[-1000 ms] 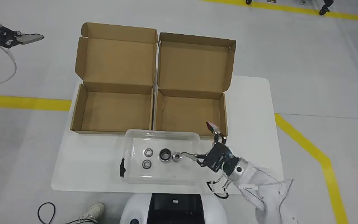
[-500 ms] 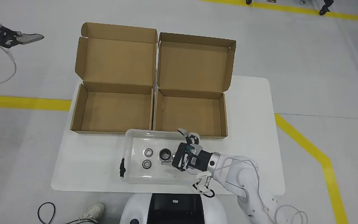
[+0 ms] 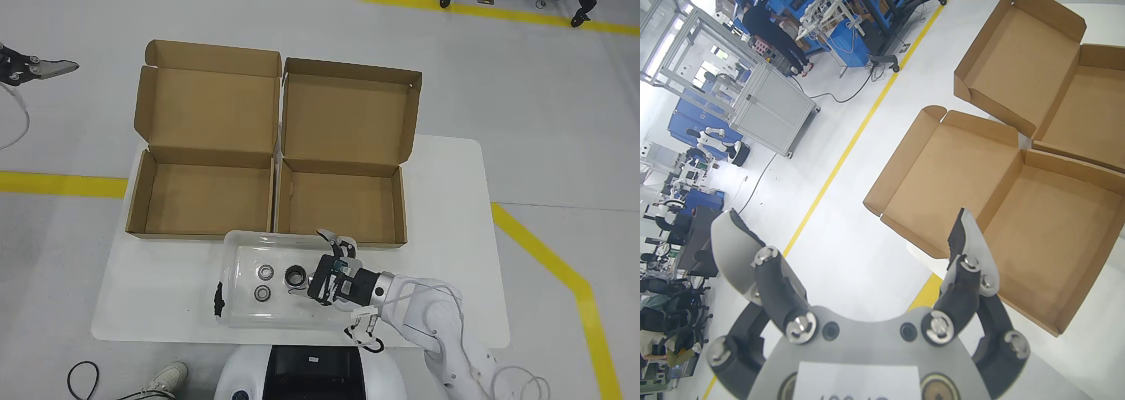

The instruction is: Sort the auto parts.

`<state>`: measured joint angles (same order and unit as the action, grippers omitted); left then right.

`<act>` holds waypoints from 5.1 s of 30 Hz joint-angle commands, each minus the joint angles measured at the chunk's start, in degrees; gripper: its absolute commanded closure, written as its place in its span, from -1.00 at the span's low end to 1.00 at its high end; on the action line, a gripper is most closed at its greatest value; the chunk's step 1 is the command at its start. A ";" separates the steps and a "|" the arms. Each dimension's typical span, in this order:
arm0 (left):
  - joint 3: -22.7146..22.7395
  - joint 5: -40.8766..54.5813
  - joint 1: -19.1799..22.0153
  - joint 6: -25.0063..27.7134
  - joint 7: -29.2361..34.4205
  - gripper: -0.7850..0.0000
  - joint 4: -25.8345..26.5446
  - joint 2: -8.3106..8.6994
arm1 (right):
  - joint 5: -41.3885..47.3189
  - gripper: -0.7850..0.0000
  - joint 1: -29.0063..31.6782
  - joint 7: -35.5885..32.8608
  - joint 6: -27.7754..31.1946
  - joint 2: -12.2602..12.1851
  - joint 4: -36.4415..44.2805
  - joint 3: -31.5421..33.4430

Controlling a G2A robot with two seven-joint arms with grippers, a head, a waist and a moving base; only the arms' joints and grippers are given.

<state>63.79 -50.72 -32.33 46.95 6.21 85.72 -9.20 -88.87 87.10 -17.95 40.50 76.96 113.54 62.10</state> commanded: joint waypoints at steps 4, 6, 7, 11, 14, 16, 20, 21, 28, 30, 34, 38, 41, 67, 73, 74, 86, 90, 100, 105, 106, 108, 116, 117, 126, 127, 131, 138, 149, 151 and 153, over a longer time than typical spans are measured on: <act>0.00 0.00 0.00 0.00 0.00 -1.00 0.00 0.00 | -1.57 -1.00 -0.71 -0.11 0.63 -0.08 0.22 -1.45; 0.00 0.00 0.00 0.00 0.00 -1.00 0.00 0.00 | -3.00 -1.00 -1.50 -1.43 1.21 -0.13 0.08 -2.80; 0.00 0.00 0.00 0.00 0.00 -1.00 0.00 0.00 | -3.45 -1.00 -1.89 -2.12 1.65 -0.15 -0.03 -3.50; 0.00 0.00 0.00 0.00 0.00 -1.00 0.00 0.00 | -4.06 -1.00 -3.69 -4.44 2.95 -0.18 -1.04 -5.52; 0.00 0.00 0.00 0.00 0.00 -1.00 0.00 0.00 | -3.95 -0.99 -5.24 -6.87 3.40 -0.10 -2.39 -7.00; 0.00 0.00 0.00 0.00 0.00 -1.00 0.00 0.00 | -3.57 -1.00 -6.53 -8.58 3.78 0.03 -3.13 -8.12; 0.00 0.00 0.00 0.00 0.00 -1.00 0.00 0.00 | -2.26 -1.00 -9.11 -12.70 4.05 0.39 -5.20 -10.37; 0.00 0.00 0.00 0.00 0.00 -1.00 0.00 0.00 | -1.55 -1.00 -9.73 -13.55 3.77 0.52 -5.71 -10.82; 0.00 0.00 0.00 0.00 0.00 -1.00 0.00 0.00 | 2.15 -0.68 -13.51 -18.90 1.95 1.32 -10.72 -13.91; 0.00 0.00 0.00 0.00 0.00 -1.00 0.00 0.00 | 2.85 -0.66 -14.39 -20.50 1.58 1.54 -11.90 -14.93; 0.00 0.00 0.00 0.00 0.00 -1.00 0.00 0.00 | 3.75 -0.53 -15.63 -22.80 0.21 1.82 -13.52 -16.18; 0.00 0.00 0.00 0.00 0.00 -1.00 0.00 0.00 | 3.56 -0.70 -16.61 -25.37 -1.70 2.10 -14.97 -17.47; 0.00 0.00 0.00 0.00 0.00 -1.00 0.00 0.00 | 3.34 -0.70 -17.49 -27.24 -2.76 2.35 -15.94 -18.59; 0.00 0.00 0.00 0.00 0.00 -1.00 0.00 0.00 | 3.35 0.58 -22.06 -32.55 -5.94 3.78 -20.30 -24.03; 0.00 0.00 0.00 0.00 0.00 -1.00 0.00 0.00 | 3.35 1.00 -21.98 -33.45 -5.88 3.61 -18.83 -23.85; 0.00 0.00 0.00 0.00 0.00 -1.00 0.00 0.00 | 3.42 1.00 -21.97 -33.41 -5.69 3.58 -18.50 -23.82; 0.00 0.00 0.00 0.00 0.00 -1.00 0.00 0.00 | 4.53 1.00 -21.47 -30.42 -4.04 3.09 -15.49 -23.26; 0.00 0.00 0.00 0.00 0.00 -1.00 0.00 0.00 | 6.09 1.00 -21.09 -26.51 -3.22 2.79 -14.64 -22.15; 0.00 0.00 0.00 0.00 0.00 -1.00 0.00 0.00 | 11.23 1.00 -19.95 -16.98 -0.53 1.72 -11.05 -18.02; 0.00 0.00 0.00 0.00 0.00 -1.00 0.00 0.00 | 14.51 1.00 -20.13 -13.73 0.92 1.28 -8.67 -15.85; 0.00 0.00 0.00 0.00 0.00 -1.00 0.00 0.00 | 15.31 1.00 -20.27 -13.15 1.14 1.22 -8.15 -15.43; 0.00 0.00 0.00 0.00 0.00 -1.00 0.00 0.00 | 17.08 1.00 -20.67 -11.79 1.40 1.11 -7.10 -14.42; 0.00 0.00 0.00 0.00 0.00 -1.00 0.00 0.00 | 24.25 1.00 -23.62 -7.84 1.95 0.85 -3.23 -10.39; 0.00 0.00 0.00 0.00 0.00 -1.00 0.00 0.00 | 25.55 1.00 -24.08 -6.85 2.19 0.84 -2.63 -9.80; 0.00 0.00 0.00 0.00 0.00 -1.00 0.00 0.00 | 34.23 1.00 -26.69 0.41 2.75 0.75 -3.03 -6.13; 0.00 0.00 0.00 0.00 0.00 -1.00 0.00 0.00 | 35.13 1.00 -26.92 1.16 2.67 0.76 -3.31 -5.83; 0.00 0.00 0.00 0.00 0.00 -1.00 0.00 0.00 | 36.61 1.00 -27.68 3.32 2.29 0.79 -3.59 -5.19; 0.00 0.00 0.00 0.00 0.00 -1.00 0.00 0.00 | 36.85 1.00 -28.10 5.17 1.87 0.71 -3.57 -4.67; 0.00 0.00 0.00 0.00 0.00 -1.00 0.00 0.00 | 36.42 1.00 -28.69 5.85 -0.46 0.83 -7.00 -5.84; 0.00 0.00 0.00 0.00 0.00 -1.00 0.00 0.00 | 35.98 1.00 -28.96 5.13 -1.58 0.93 -7.65 -6.51; 0.00 0.00 0.00 0.00 0.00 -1.00 0.00 0.00 | 35.39 1.00 -29.25 4.12 -2.75 1.03 -8.45 -7.28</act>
<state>63.79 -50.72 -32.33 46.95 6.21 85.72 -9.20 -53.26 57.97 -13.40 38.27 77.94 105.42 55.14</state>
